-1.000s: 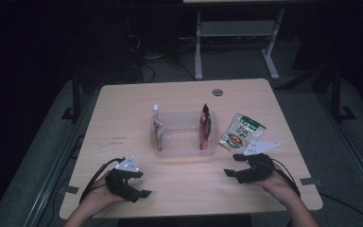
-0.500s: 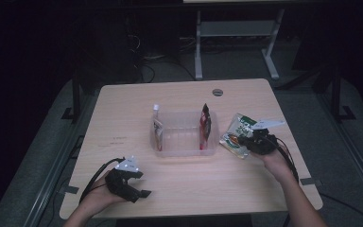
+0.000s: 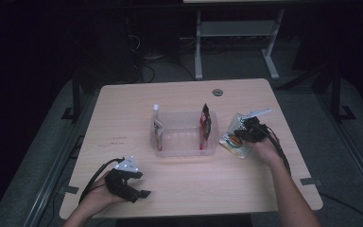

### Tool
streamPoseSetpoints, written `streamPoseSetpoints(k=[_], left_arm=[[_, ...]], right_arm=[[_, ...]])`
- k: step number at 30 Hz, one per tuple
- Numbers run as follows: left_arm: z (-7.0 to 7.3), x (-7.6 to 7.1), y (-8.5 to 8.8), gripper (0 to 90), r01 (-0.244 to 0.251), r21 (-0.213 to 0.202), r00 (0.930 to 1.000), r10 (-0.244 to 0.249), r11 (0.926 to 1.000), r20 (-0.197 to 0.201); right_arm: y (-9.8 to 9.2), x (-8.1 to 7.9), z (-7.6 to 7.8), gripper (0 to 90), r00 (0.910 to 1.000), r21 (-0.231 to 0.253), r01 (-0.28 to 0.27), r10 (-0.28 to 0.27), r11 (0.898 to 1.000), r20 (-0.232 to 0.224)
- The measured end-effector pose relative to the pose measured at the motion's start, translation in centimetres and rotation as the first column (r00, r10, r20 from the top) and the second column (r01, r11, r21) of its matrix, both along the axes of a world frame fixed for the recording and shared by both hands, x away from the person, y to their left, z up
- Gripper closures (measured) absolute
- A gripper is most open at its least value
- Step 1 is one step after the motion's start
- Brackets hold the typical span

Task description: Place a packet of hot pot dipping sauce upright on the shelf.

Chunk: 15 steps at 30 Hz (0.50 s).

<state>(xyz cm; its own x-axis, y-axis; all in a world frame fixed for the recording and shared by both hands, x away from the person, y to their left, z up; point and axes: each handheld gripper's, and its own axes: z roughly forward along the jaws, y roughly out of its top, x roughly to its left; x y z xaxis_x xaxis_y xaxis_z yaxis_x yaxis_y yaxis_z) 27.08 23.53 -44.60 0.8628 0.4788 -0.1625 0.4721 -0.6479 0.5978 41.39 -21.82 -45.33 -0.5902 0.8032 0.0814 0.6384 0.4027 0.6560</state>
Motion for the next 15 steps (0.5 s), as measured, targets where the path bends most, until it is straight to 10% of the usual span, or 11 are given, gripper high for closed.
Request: streamPoseSetpoints(k=[15], left_arm=[[-0.22,0.04,0.02,21.0,0.001,0.011,0.9999,0.000,0.9999,-0.012]], right_arm=[[0.79,0.05,-0.54,90.0,0.9973,-0.115,-0.064,0.059,0.991,-0.044]])
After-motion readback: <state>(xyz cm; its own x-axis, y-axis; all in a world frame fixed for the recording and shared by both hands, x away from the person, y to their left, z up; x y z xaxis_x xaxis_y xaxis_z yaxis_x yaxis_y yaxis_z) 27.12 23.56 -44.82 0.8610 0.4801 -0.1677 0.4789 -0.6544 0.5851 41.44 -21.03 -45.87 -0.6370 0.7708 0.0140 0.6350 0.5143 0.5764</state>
